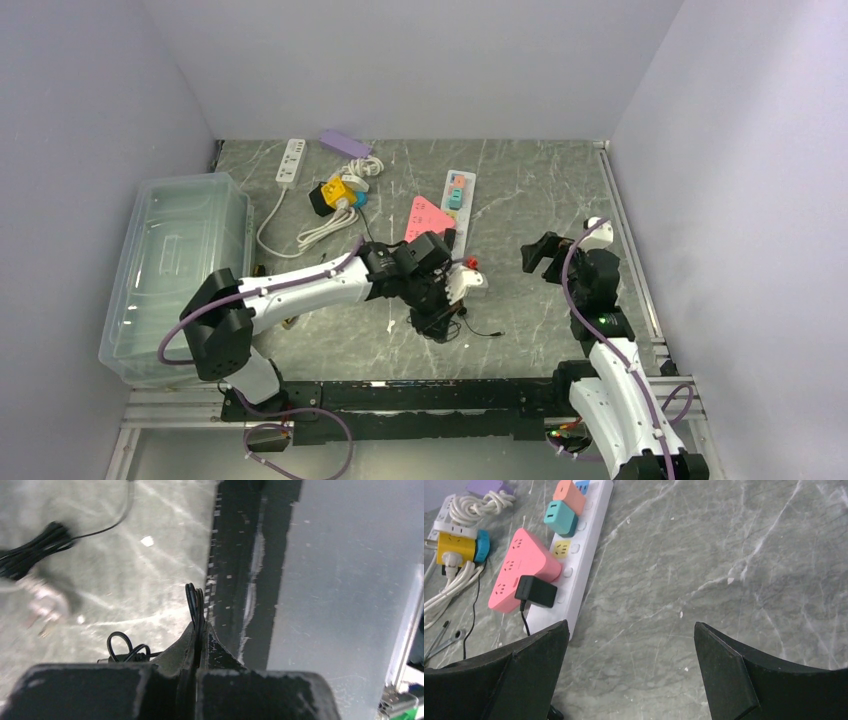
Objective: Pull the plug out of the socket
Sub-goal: Move the socket to the center of the board.
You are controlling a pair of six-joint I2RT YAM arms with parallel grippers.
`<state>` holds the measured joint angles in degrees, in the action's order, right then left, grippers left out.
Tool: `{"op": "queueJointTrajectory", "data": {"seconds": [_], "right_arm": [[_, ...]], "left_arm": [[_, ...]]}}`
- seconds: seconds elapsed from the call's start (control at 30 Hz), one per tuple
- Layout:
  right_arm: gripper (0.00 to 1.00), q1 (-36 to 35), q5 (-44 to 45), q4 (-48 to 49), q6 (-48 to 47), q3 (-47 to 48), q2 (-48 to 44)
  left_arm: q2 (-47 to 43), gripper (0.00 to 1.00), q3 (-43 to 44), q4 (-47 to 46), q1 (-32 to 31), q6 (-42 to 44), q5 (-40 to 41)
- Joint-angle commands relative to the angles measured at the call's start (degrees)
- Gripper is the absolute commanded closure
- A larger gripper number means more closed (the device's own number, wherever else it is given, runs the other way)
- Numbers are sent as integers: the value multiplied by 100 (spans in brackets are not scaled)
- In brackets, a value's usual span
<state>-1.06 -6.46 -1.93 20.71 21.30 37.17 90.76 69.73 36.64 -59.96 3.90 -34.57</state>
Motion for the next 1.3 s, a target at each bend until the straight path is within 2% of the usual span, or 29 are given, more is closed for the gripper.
{"op": "queueJointTrajectory", "data": {"seconds": [0.0,0.23,0.47,0.5,0.53,0.57,0.6,0.63,0.67,0.7,0.87,1.03,1.17,1.27], "right_arm": [[0,-8,-223,-68,65,204,-36],[0,-17,-663,90,86,144,9],[0,-79,-1052,-70,272,118,79],[0,-107,-1092,-156,275,134,49],[0,-132,-1120,-264,269,144,7],[0,-153,-1159,-426,261,160,-48],[0,-166,-1216,-533,233,178,-90],[0,-181,-1285,-671,209,192,-121],[0,-178,-1379,-798,199,213,-148],[0,-189,-1490,-906,204,228,-166],[3,-267,-2097,-1230,282,296,-75],[17,-652,-2330,-1112,446,199,234],[21,-1730,-1518,-618,870,138,573],[27,-2480,-877,-88,1178,173,1049]], "left_arm": [[-450,100,126,-18,597,-342,1159],[-833,100,287,-508,3155,-1288,2144],[61,100,1657,-326,4734,-1254,3385],[246,99,1774,-292,4901,-1236,3430],[397,90,1877,-223,5029,-1170,3443],[501,63,1949,-73,5093,-1115,3440],[535,41,1922,-39,5115,-1077,3441],[497,23,1828,-88,5117,-1061,3447],[378,8,1648,-220,5117,-1073,3443],[217,1,1461,-389,5118,-1068,3419],[-528,0,990,-547,5118,-946,3620],[-955,0,169,-1282,4929,-1335,1992],[-873,0,55,-1181,4378,-1446,1499],[-903,0,-209,-1433,4335,-1830,771]]}}
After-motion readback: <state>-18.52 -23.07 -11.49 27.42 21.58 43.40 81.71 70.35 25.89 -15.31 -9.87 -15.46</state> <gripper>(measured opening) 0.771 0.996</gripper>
